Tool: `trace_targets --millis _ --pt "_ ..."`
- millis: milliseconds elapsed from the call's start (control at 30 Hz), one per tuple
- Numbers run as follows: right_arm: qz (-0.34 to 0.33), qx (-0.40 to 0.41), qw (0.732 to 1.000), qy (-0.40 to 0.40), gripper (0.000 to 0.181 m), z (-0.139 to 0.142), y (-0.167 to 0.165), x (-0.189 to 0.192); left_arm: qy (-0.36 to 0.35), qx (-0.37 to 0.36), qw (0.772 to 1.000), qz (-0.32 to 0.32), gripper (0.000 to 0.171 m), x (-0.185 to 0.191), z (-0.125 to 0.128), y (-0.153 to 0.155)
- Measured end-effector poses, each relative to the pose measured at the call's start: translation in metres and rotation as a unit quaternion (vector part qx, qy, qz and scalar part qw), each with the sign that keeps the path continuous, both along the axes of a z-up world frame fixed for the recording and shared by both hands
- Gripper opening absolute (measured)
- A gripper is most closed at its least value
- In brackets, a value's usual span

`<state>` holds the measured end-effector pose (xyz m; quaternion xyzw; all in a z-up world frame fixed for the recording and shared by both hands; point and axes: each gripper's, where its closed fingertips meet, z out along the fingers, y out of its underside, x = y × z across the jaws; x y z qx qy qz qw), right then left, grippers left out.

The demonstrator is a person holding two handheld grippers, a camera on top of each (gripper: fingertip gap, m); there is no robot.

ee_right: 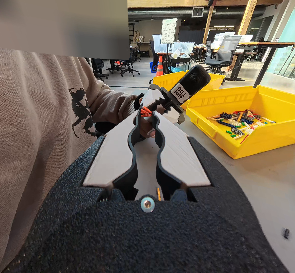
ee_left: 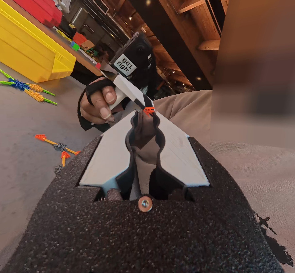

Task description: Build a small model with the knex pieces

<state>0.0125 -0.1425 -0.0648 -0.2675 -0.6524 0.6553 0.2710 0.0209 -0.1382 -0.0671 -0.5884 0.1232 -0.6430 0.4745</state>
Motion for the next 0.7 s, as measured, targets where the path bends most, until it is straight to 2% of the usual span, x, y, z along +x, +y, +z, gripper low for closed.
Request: trace_targets --millis 167,267,433,533,633,700 --pt "-0.017 0.033 0.999 -0.002 0.012 -0.012 0.004 -0.002 -0.017 -0.04 0.999 -0.011 0.012 -0.001 -0.007 0.005" --pt "-0.041 0.081 0.996 -0.003 0.012 -0.022 0.012 -0.006 -0.012 -0.074 0.997 0.006 0.008 -0.006 -0.017 0.014" --pt "-0.108 0.159 0.981 -0.023 0.011 -0.044 0.031 -0.019 0.003 -0.13 0.989 0.069 0.004 -0.021 -0.038 0.032" --pt "-0.154 0.168 0.973 -0.032 0.006 -0.048 0.043 -0.026 0.005 -0.155 0.98 0.122 0.003 -0.037 -0.048 0.043" --pt "-0.212 0.186 0.958 -0.054 0.021 -0.051 0.054 -0.034 -0.005 -0.167 0.972 0.163 0.002 -0.049 -0.051 0.051" --pt "-0.252 0.205 0.944 -0.051 0.022 -0.052 0.057 -0.039 -0.017 -0.172 0.968 0.181 0.002 -0.054 -0.05 0.054"
